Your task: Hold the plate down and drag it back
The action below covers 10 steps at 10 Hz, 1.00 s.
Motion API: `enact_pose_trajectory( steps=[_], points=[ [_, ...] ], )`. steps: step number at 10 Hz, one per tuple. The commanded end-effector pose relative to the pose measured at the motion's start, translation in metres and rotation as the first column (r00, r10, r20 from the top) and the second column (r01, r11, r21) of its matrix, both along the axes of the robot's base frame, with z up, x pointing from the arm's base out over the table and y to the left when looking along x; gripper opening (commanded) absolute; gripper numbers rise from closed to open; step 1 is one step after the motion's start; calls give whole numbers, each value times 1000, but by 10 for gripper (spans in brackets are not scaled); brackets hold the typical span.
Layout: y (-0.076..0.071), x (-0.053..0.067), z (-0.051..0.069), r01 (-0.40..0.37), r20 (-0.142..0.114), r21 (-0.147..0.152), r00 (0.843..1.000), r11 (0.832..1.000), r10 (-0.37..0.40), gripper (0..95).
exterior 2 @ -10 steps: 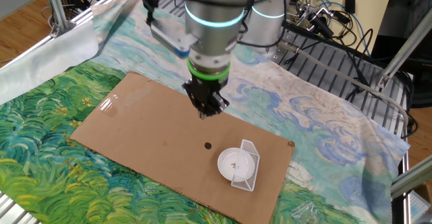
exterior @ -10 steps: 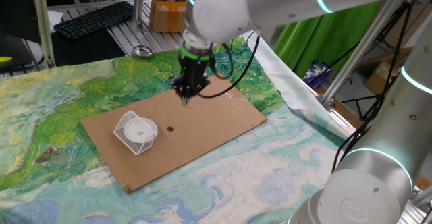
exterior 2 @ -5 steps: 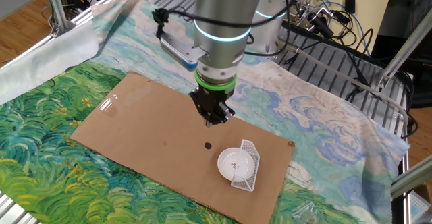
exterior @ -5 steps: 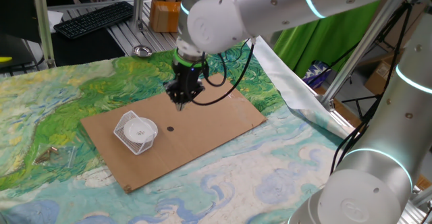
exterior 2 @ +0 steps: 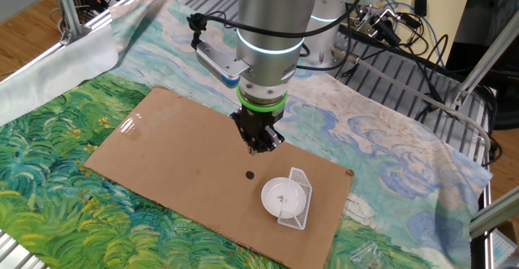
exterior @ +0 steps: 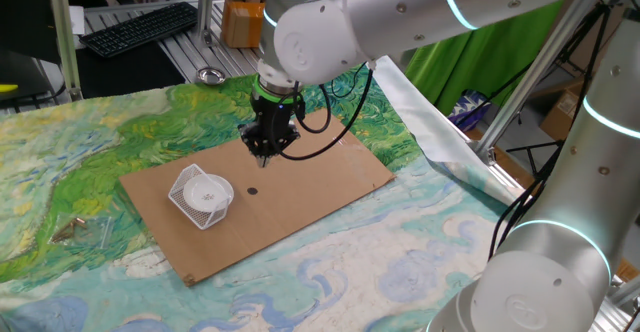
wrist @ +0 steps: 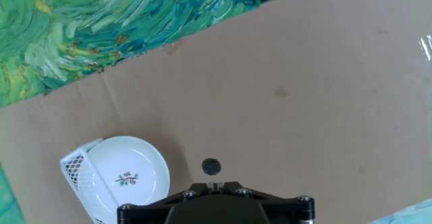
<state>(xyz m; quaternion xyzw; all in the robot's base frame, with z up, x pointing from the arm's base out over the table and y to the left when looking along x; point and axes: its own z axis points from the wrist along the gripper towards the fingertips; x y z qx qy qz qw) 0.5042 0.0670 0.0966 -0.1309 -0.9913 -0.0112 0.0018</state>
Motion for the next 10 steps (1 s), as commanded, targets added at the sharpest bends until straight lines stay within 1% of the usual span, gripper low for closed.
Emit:
enact_pose_trajectory(
  steps=[1, 3, 6, 8, 10],
  points=[
    [1, -1, 1, 16, -7, 0, 1000, 1000, -16, 0],
    [5, -2, 3, 55, -13, -2, 998, 998, -55, 0],
    [6, -2, 4, 79, -19, -1, 997, 997, -79, 0],
    [6, -2, 3, 85, -19, -2, 996, 996, -85, 0],
    [6, -3, 2, 71, -19, 2, 997, 997, -71, 0]
  ],
)
